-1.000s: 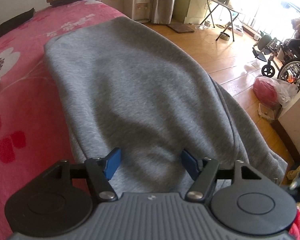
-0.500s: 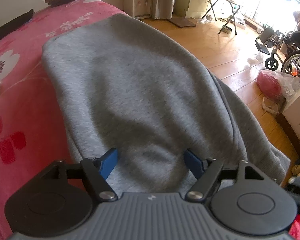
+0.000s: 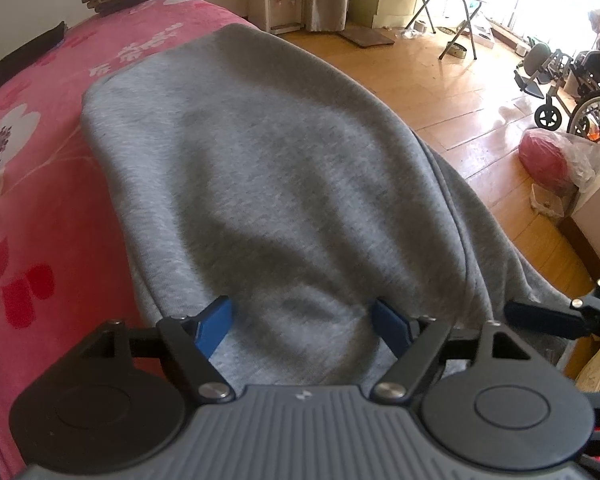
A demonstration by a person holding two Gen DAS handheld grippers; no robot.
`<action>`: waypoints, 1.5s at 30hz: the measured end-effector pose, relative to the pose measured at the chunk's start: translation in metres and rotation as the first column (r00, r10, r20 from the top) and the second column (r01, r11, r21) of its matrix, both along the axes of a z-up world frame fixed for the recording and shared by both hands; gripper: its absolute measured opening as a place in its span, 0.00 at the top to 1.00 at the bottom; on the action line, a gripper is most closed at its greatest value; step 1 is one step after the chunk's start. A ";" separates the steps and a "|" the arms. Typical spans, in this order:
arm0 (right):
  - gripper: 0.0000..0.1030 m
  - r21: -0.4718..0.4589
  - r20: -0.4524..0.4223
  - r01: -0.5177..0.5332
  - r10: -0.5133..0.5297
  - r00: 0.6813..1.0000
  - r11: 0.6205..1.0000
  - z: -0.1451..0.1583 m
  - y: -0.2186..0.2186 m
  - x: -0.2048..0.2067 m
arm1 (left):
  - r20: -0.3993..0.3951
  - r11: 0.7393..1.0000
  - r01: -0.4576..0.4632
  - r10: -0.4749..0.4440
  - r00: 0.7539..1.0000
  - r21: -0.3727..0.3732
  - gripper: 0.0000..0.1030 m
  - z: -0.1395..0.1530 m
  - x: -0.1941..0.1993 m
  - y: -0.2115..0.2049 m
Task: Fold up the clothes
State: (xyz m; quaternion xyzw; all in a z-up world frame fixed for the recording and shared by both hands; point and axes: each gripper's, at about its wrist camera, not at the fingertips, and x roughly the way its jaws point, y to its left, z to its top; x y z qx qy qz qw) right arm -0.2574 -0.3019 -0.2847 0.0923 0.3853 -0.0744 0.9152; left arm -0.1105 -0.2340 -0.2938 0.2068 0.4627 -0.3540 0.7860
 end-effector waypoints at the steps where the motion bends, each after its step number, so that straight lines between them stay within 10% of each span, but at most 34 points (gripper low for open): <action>1: 0.68 0.002 0.001 0.003 -0.003 1.000 1.000 0.000 0.000 0.000 | 0.003 1.000 0.004 -0.004 1.000 -0.002 0.21 0.000 -0.001 0.000; 12: 0.56 0.209 0.098 -0.047 0.027 0.995 0.977 0.047 -0.057 0.036 | 0.062 0.978 -0.042 0.056 0.997 -0.206 0.21 0.037 0.058 0.064; 22: 0.34 0.531 0.137 -0.014 -0.069 0.988 0.847 0.042 -0.184 0.191 | -0.202 0.883 -0.270 0.205 0.958 -0.384 0.21 0.020 0.237 0.072; 33: 0.30 0.630 0.051 0.008 -0.052 0.997 0.777 -0.009 -0.245 0.345 | -0.167 0.942 -0.114 0.063 0.984 -0.314 0.26 0.002 0.354 0.028; 45: 0.39 0.613 -0.002 -0.055 0.071 0.997 0.788 -0.028 -0.235 0.389 | -0.149 0.945 0.049 -0.102 0.984 -0.324 0.51 -0.011 0.349 0.008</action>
